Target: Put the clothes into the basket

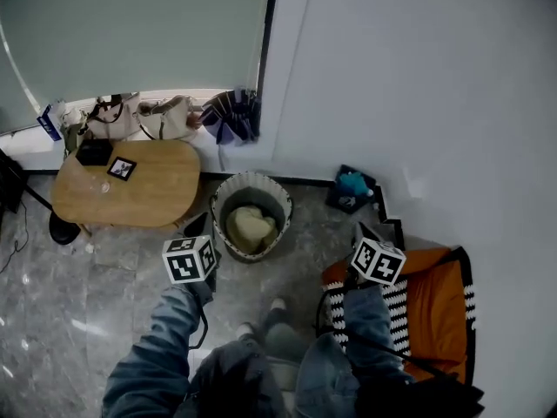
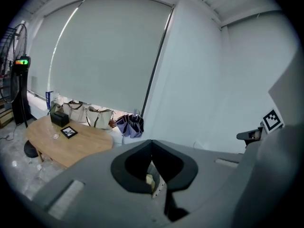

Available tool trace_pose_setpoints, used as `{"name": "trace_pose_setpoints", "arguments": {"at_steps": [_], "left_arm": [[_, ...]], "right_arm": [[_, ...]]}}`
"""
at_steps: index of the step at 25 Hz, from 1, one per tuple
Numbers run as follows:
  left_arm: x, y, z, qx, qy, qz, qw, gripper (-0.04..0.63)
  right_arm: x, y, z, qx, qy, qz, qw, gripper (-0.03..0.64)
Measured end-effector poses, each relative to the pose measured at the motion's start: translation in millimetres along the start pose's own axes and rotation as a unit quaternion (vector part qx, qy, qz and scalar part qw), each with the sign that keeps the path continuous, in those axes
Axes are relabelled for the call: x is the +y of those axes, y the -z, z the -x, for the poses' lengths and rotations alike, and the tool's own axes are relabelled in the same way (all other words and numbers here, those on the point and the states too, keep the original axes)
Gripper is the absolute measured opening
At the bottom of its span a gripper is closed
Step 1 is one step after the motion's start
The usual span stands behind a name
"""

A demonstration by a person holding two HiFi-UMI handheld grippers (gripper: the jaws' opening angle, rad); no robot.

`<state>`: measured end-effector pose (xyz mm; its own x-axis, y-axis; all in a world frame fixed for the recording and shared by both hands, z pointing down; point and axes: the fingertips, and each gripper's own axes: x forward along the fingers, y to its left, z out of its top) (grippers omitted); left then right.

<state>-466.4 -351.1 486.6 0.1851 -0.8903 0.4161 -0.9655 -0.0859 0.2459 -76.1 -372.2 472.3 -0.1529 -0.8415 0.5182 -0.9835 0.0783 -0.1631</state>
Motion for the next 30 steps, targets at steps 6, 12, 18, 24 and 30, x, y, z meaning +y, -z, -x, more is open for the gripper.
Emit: {"name": "trace_pose_setpoints", "arguments": {"at_steps": [6,12,18,24,30], "left_arm": [[-19,-7,9,-0.007,0.015,-0.009,0.9998,0.002],[-35,-10,8,-0.009,0.028,-0.016,0.9994,0.002],[-41,-9,6,-0.006,0.033,-0.019,0.9992,0.002],[-42,-12,4,-0.009,0.037,-0.017,0.9991,0.002],[-40,-7,5,-0.008,0.037,-0.008,0.9993,0.002]], "right_arm": [[-21,3,36,-0.021,0.025,-0.007,0.999,0.003],[-38,8,54,-0.022,0.049,-0.021,0.998,0.003],[-39,12,58,-0.015,0.050,-0.023,0.998,0.003],[-34,12,55,-0.010,0.041,-0.020,0.999,0.003],[-31,10,54,-0.008,0.039,-0.016,0.999,0.003]]}}
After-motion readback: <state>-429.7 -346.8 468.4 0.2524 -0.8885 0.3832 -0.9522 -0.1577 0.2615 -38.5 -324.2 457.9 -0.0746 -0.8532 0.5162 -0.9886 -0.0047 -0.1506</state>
